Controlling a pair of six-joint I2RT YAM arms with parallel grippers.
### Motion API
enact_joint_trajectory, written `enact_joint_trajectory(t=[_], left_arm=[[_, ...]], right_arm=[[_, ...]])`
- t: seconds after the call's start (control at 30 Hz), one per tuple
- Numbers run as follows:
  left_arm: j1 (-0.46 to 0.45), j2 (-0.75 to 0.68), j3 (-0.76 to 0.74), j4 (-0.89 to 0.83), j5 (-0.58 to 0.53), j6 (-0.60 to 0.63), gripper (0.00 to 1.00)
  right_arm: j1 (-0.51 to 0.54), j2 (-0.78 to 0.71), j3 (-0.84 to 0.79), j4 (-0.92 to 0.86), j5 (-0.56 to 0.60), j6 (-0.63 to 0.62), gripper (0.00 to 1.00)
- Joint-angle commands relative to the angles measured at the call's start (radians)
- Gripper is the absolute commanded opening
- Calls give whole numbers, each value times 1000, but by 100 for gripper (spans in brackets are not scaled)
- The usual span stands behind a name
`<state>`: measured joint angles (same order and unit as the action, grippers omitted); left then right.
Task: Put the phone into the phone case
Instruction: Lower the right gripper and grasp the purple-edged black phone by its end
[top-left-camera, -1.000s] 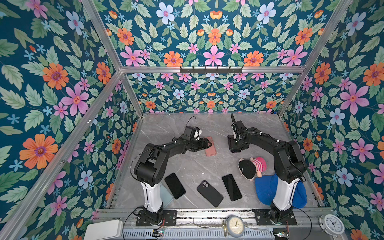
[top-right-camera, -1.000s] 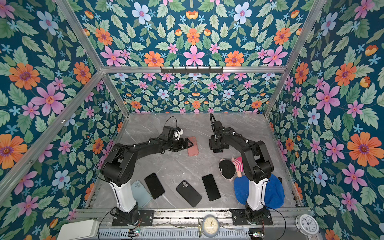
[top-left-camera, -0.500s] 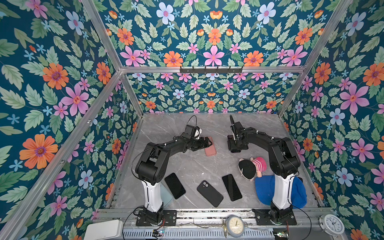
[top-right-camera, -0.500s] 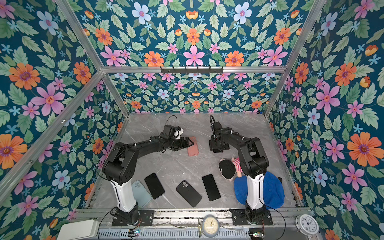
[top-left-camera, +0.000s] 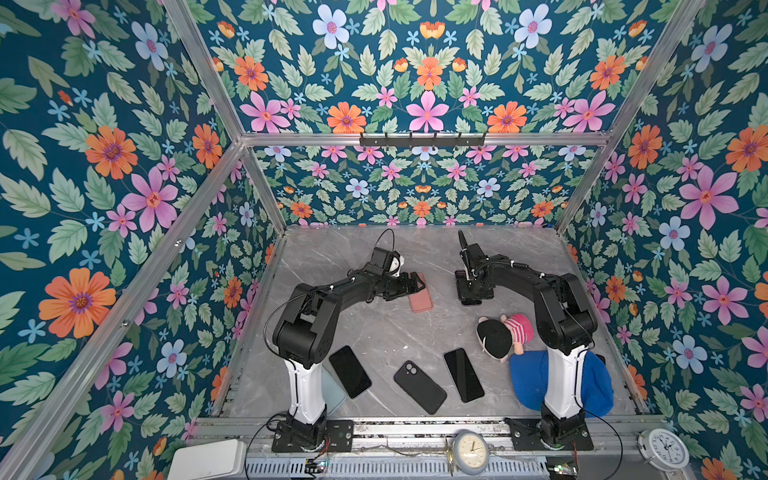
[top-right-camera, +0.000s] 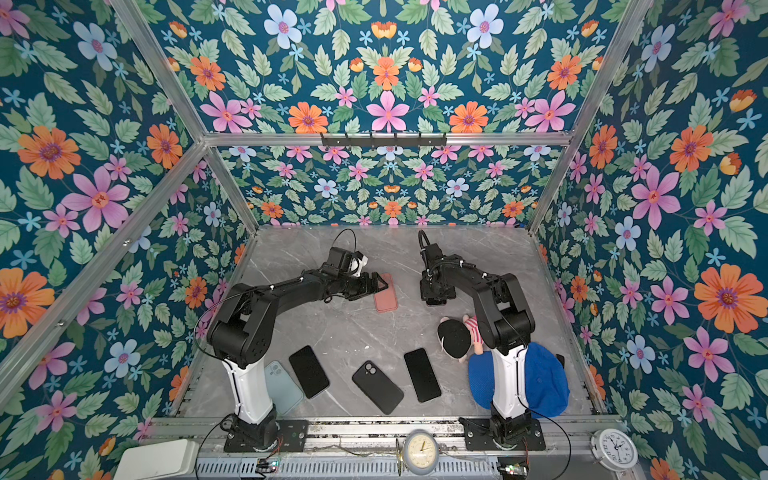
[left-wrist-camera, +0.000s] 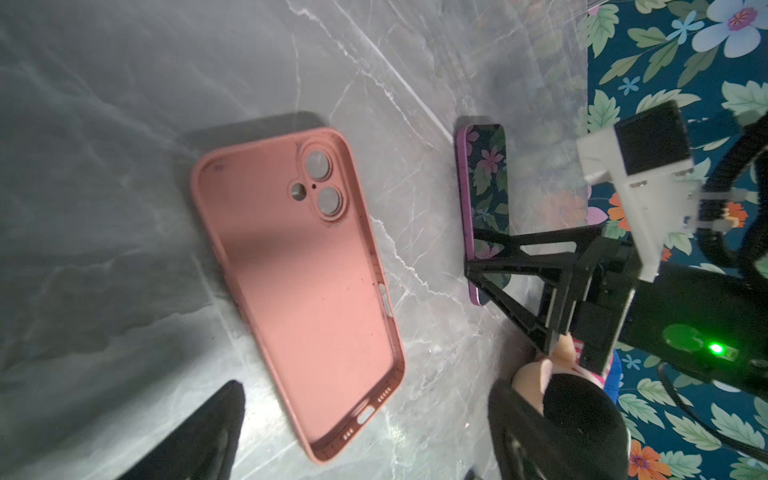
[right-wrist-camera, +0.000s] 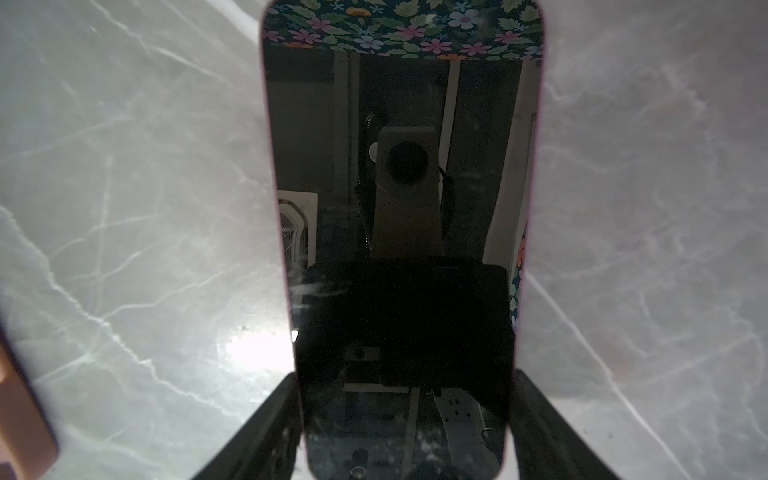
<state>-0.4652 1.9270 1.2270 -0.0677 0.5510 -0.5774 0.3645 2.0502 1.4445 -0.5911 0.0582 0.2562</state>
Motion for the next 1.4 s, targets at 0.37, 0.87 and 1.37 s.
enact_joint_trajectory(t=[0.37,0.87,1.37], left_arm=[[69,-2,60,-12,72,2,91],[19,232,344,21,179,-68,79],[-25,363,466,25,242,-57,65]], right_arm=[[28,-38,-51,151,-186,-15,49],[44,-134,-179,276,-291,-12,47],[50,-176,-205,309,-322,-9,46]])
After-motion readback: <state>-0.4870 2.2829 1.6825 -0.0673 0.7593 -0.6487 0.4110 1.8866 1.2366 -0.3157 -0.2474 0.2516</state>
